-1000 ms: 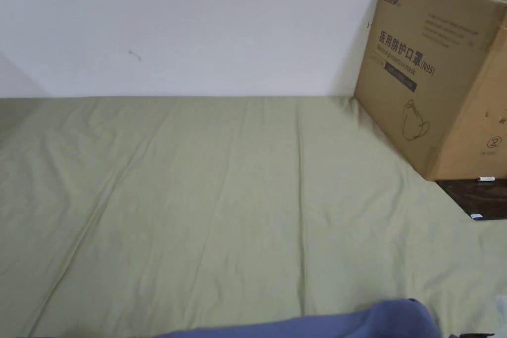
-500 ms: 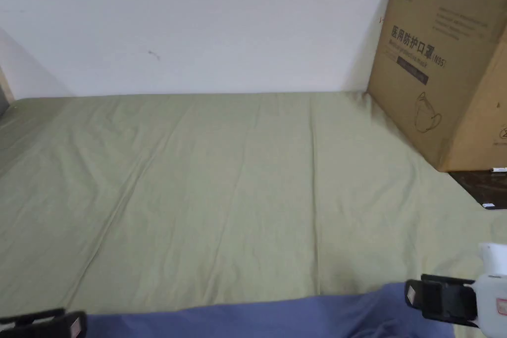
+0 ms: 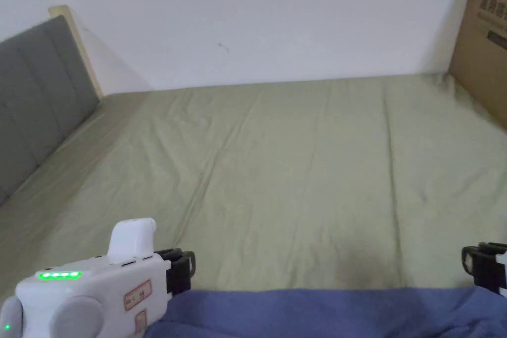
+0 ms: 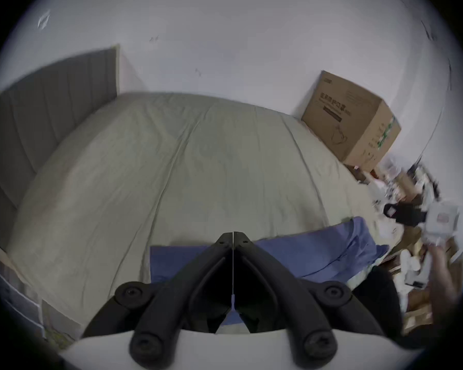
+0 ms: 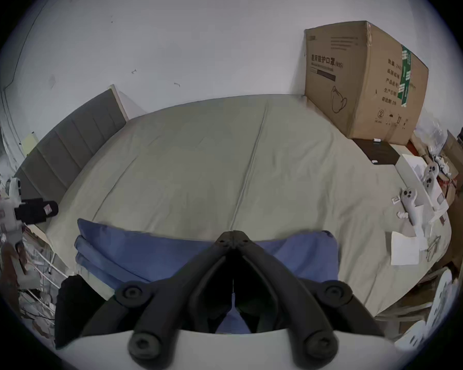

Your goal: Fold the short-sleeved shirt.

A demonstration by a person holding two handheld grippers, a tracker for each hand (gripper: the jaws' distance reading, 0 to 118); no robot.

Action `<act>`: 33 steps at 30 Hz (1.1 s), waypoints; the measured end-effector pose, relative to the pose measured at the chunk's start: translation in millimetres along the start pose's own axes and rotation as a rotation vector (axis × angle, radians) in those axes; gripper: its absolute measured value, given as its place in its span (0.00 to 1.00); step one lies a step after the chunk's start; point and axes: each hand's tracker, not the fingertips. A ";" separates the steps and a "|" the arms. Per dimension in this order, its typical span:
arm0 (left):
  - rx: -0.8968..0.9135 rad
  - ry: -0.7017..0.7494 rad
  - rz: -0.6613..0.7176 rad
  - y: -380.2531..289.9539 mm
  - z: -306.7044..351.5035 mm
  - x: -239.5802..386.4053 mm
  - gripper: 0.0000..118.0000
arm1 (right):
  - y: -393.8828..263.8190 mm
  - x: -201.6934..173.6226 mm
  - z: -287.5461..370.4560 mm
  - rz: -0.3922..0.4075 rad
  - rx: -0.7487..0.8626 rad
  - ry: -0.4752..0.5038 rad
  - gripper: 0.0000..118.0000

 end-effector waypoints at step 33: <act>-0.255 -0.387 0.588 -93.7 -121.7 -159.9 0.06 | -5.1 -24.5 -10.2 0.020 -0.178 0.053 0.00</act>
